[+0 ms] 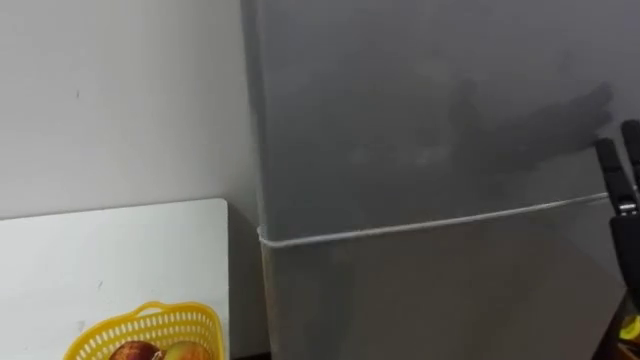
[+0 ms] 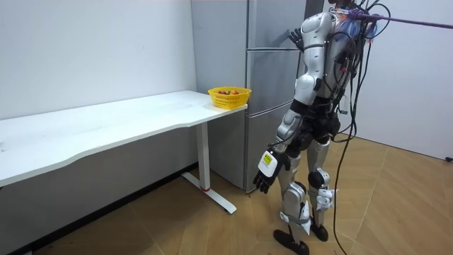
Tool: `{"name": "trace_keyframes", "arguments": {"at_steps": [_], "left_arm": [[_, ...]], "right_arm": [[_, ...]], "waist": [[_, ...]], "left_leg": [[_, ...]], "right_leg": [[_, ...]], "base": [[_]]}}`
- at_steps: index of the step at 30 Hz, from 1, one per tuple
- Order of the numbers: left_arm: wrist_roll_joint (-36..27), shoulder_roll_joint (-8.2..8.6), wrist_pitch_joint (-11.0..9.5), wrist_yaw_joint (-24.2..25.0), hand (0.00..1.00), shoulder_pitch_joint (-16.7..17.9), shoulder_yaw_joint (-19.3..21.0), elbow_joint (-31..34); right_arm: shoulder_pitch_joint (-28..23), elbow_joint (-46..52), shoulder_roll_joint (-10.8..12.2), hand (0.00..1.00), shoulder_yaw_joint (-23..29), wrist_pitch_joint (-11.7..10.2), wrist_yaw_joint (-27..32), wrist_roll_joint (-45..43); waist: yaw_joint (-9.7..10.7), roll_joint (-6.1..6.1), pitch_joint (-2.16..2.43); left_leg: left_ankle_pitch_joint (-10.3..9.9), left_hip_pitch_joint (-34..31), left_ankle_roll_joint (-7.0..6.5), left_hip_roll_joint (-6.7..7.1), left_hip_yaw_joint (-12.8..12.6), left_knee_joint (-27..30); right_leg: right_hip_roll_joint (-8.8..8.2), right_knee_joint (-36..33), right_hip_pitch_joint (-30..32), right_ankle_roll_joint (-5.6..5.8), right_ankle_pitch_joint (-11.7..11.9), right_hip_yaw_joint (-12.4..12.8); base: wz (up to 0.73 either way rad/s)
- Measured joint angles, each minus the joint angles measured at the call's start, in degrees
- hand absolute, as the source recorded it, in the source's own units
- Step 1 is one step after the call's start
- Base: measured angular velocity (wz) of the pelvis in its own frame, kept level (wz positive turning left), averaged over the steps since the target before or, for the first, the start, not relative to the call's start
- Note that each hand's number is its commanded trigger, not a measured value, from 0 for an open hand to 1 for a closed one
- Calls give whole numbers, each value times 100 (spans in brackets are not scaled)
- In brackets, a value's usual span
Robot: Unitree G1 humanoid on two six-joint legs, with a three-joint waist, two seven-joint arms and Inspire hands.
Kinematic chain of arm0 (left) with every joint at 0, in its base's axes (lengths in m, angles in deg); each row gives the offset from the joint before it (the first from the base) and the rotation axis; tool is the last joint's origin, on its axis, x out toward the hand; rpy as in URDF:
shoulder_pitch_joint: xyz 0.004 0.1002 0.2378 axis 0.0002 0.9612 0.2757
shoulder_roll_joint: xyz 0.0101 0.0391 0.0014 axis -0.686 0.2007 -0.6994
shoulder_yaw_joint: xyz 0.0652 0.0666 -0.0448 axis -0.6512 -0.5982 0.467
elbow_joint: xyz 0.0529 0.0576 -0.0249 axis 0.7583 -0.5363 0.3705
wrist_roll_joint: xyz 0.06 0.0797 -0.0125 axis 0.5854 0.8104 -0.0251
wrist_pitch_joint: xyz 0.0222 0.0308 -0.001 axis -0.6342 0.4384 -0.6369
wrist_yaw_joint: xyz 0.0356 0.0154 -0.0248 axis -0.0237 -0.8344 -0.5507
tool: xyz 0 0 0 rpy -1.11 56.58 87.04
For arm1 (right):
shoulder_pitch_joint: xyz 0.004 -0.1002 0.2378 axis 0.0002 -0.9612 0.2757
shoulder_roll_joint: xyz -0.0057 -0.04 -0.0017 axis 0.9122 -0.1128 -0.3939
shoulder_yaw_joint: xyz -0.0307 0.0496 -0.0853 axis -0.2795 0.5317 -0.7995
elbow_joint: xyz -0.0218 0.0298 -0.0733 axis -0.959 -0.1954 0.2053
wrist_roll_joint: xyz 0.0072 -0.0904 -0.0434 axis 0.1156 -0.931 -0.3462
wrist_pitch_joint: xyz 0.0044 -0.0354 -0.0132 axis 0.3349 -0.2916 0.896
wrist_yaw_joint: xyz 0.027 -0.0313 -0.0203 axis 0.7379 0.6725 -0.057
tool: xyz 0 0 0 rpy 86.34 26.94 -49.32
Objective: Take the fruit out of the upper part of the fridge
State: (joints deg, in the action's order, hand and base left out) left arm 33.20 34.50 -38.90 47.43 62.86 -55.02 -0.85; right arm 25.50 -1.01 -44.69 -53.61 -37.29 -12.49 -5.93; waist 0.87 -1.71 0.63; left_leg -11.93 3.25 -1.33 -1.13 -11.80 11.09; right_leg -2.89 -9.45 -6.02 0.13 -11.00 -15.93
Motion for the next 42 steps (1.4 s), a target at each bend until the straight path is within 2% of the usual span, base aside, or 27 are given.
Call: {"name": "trace_keyframes", "arguments": {"at_steps": [8,9,21,26,27,32,34,36,38,41,42], "left_arm": [[0,-1,19,7,0,11,-96,0],[1,-2,19,3,0,13,-97,-8],[-2,-3,9,-49,0,-8,-95,-31],[1,-15,6,-46,0,-15,-90,-33],[1,-21,6,-49,0,-15,-87,-24],[-5,-41,7,-101,0,-2,-72,-7],[-5,-42,7,-124,0,12,-64,-4],[28,-36,7,-124,0,43,-64,53],[52,-29,8,-123,0,51,-63,97],[82,0,17,-123,0,80,-27,206],[121,21,17,-123,0,85,15,220]], "right_arm": [[0,-33,-20,0,-76,176,-269,-37],[-1,-39,-20,0,-83,191,-299,-39],[-3,-198,-20,0,-71,227,-436,-105],[-3,-231,-20,0,-30,228,-378,-309],[-2,-229,-20,0,17,231,-328,-352],[-15,-230,-22,0,126,232,151,-1045],[-16,-229,-22,0,172,232,395,-1280],[-27,-228,-21,0,173,227,588,-1505],[-25,-229,-21,0,186,225,796,-1922],[-26,-229,-16,0,229,226,1107,-2765],[-27,-229,-16,0,246,227,1212,-3019]], "waist": [[16,6,-5],[15,-23,-21],[31,-88,-15],[42,-128,-44],[42,-151,-31],[58,-130,-28],[80,-128,9],[103,-62,26],[171,-50,53],[222,2,47],[231,-6,28]], "left_leg": [[0,-17,0,0,19,27],[0,-12,0,0,19,26],[0,41,0,0,9,28],[-1,31,0,-3,13,51],[-2,16,-1,-3,18,56],[-1,11,-1,2,31,61],[-1,3,-2,8,84,62],[-1,-7,-2,12,102,67],[-1,-35,-2,20,131,68],[1,-47,-3,21,143,66],[1,-47,-3,19,138,61]], "right_leg": [[2,-6,-10,0,0,-12],[1,-6,-12,0,0,-12],[-7,-3,-39,-1,0,0],[-11,1,-70,-1,0,-5],[-12,-1,-57,0,0,-8],[1,-6,-61,1,3,-6],[0,-4,-64,4,4,-12],[-3,17,-74,9,8,-57],[-4,62,-94,15,22,-121],[5,56,-94,14,24,-122],[2,52,-92,14,24,-123]], "base": [[1],[0],[0],[0],[0],[1],[6],[8],[13],[4],[0]]}}
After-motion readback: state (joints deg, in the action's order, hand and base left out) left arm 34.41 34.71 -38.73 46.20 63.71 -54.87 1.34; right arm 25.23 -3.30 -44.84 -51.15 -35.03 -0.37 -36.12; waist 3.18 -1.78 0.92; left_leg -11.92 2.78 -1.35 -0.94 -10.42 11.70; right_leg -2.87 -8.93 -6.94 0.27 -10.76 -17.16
